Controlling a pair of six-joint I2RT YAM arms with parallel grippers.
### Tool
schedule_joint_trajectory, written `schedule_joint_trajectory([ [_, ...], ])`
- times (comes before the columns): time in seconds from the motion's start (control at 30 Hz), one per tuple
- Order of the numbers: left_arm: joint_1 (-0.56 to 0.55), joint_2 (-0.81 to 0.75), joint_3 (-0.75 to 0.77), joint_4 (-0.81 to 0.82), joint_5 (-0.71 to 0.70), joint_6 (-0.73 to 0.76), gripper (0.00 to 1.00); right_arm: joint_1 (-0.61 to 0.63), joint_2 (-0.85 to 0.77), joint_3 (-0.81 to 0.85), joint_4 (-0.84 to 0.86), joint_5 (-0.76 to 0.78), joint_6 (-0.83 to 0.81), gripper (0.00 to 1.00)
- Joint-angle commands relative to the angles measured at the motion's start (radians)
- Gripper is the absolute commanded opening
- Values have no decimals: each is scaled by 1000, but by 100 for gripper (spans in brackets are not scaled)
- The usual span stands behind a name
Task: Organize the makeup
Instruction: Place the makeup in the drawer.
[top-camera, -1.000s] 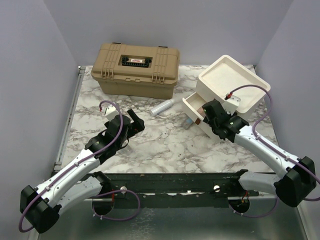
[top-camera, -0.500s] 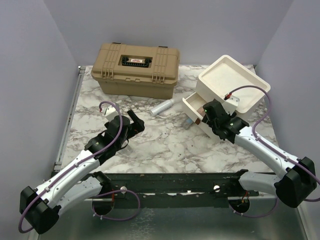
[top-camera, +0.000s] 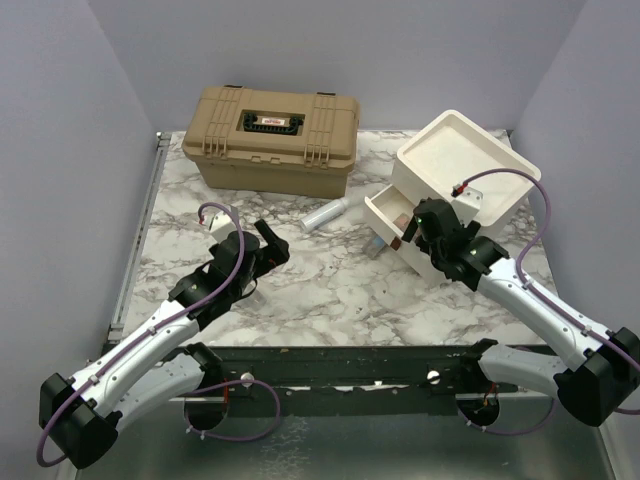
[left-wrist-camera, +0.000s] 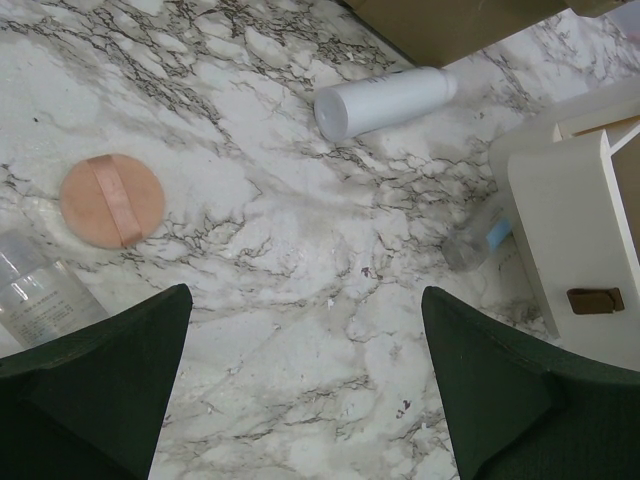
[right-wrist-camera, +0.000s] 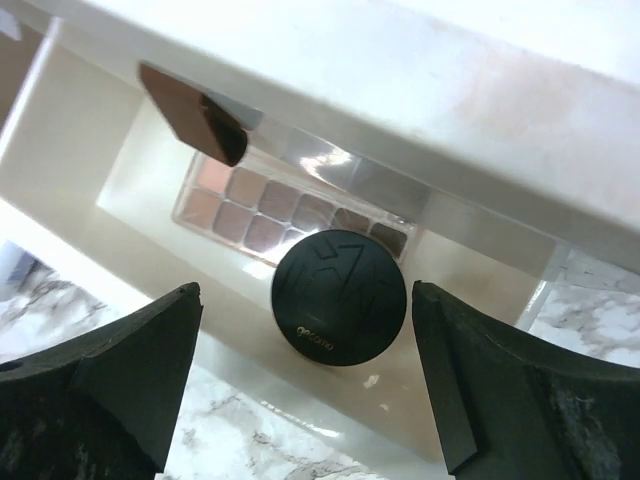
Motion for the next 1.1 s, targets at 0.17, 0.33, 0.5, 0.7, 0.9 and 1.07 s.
schedule_joint_trajectory([
  [0.17, 4, 3, 3, 8, 19, 6, 99, -1, -83, 55, 150, -374, -254, 92],
  [0.33, 5, -2, 3, 7, 30, 5, 99, -1, -116, 16, 285, -672, -390, 89],
  [0.5, 5, -20, -1, 3, 2, -25, 99, 1, -91, 10, 374, -961, -442, 83],
  [0.7, 6, -55, -4, -24, -44, -38, 99, 42, 2, 62, 348, -1034, -477, 84],
  [0.9, 5, -99, -27, -49, -94, -65, 99, 120, 123, 146, 283, -979, -511, 78],
  [1.07, 5, -140, -30, -58, -125, -114, 99, 148, 240, 175, 315, -952, -466, 76],
])
